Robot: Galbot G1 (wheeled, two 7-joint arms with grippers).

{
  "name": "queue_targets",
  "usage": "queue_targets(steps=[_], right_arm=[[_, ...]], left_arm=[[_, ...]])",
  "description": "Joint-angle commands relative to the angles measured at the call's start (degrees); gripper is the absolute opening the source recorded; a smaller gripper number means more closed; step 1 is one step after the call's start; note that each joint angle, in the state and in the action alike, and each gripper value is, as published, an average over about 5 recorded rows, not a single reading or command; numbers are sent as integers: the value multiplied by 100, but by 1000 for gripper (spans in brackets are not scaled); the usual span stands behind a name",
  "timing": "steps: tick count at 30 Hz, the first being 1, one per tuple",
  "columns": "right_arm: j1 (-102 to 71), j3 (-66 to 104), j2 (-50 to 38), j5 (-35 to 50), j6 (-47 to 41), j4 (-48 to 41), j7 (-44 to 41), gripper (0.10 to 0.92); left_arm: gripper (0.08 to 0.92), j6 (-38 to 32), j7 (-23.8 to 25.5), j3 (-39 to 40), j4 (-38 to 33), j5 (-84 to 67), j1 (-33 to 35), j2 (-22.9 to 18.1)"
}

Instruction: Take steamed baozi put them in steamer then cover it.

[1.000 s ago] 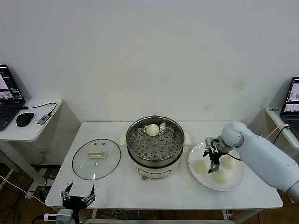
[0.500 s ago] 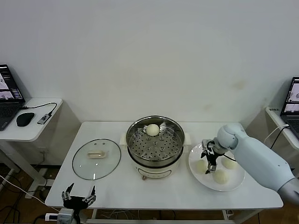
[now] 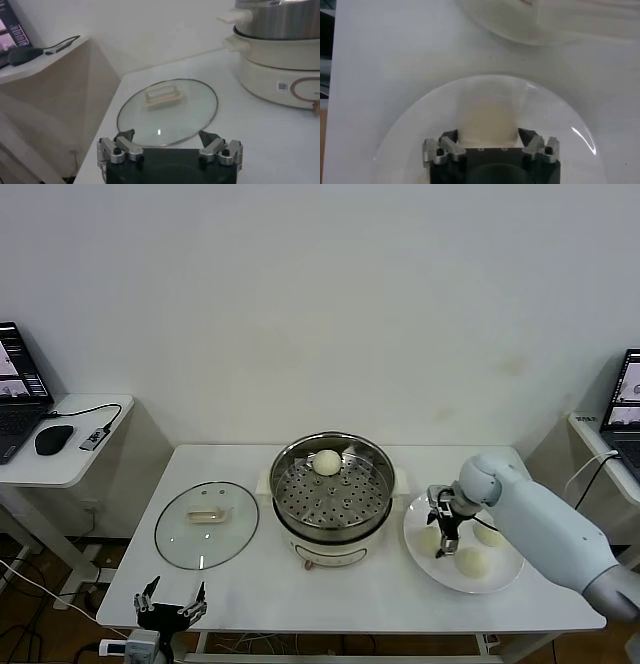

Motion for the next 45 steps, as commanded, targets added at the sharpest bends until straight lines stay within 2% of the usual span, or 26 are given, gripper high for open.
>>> queue_targets(steps=[1,4,10,18,29,45], right_arm=[[13,11,-3,48,1,-6,10,637],[93,24,-108,144,-32,98,-16,600],[669,-127,-525,492,-164,499,-186,594],[2832,-1527,-751,1689,-555,965,-434,595],[4895,-2984,603,3163,-1114,499,-531,597],[4460,-3321,2603,3394,-1621,-328,-357,600]], left_arm=[[823,-1,-5,20,17,8,-13,-5],[823,-1,-6,37,21,12,-29,-13],[823,-1,-5,69,19,10,-84,-16],[823,7,12,70,-51,11,-133,27],[823,66,47,11,-274,0,-90,85],[823,56,-18,-3,-474,-37,53,20]])
